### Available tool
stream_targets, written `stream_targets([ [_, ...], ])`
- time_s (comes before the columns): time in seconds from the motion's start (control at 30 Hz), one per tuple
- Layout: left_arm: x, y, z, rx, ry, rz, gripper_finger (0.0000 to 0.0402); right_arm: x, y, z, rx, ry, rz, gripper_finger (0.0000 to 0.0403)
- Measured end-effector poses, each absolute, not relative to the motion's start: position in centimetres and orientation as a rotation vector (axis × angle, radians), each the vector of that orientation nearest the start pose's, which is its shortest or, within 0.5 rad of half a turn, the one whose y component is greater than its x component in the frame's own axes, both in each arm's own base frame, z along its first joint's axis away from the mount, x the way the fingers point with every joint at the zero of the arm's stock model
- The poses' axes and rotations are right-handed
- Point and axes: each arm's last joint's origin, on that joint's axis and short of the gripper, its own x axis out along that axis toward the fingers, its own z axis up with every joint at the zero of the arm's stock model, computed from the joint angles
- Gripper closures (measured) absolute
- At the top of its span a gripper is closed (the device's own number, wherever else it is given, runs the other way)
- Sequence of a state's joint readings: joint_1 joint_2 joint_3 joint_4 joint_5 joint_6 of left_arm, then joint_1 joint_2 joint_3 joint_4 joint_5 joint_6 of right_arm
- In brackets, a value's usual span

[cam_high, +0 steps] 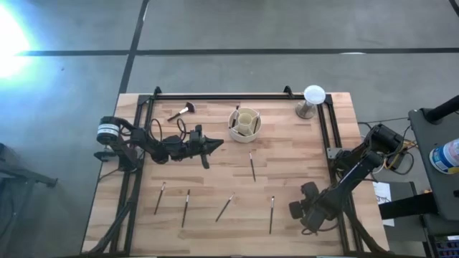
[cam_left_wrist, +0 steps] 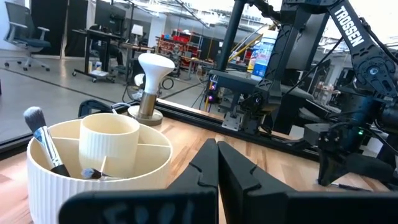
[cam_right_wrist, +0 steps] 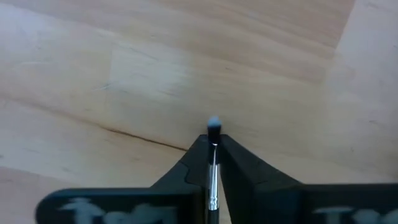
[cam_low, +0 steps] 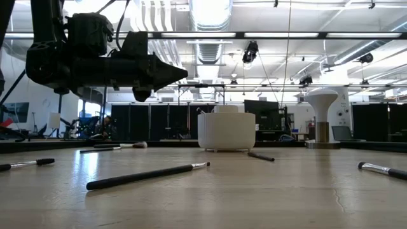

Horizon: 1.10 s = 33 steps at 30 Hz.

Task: Put items in baskets/containers
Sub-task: Put the black silver foundation brush into the pen organizer

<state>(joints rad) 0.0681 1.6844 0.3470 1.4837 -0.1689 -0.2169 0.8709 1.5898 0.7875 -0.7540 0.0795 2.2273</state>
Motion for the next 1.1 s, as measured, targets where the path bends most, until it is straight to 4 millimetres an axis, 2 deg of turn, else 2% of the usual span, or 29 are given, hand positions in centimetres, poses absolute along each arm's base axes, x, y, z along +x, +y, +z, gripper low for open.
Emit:
stream_targets([
  [0.2, 25.9, 2.3, 15.5, -0.226, -0.172, 0.22, 0.0402, 16.3, 18.0, 14.4, 1.033, 1.173, -0.935, 0.0388],
  [0.33, 25.9, 2.3, 15.5, -0.243, -0.174, 0.218, 0.0402, 16.7, 17.2, 15.9, 1.028, 1.039, -0.871, 0.0389],
  [0.47, 25.9, 2.3, 15.6, -0.243, -0.175, 0.219, 0.0402, 17.7, 15.7, 18.1, 0.951, 0.875, -0.779, 0.0389],
  [0.6, 25.9, 2.3, 15.6, -0.241, -0.176, 0.22, 0.0402, 19.0, 12.8, 20.1, 0.795, 0.722, -0.734, 0.0389],
  [0.97, 25.9, 2.3, 15.6, -0.224, -0.173, 0.222, 0.0402, 22.7, 2.9, 26.2, 0.297, 0.397, -0.67, 0.039],
  [1.1, 25.9, 2.3, 15.6, -0.224, -0.173, 0.222, 0.0402, 23.9, -0.8, 27.3, 0.197, 0.27, -0.571, 0.039],
])
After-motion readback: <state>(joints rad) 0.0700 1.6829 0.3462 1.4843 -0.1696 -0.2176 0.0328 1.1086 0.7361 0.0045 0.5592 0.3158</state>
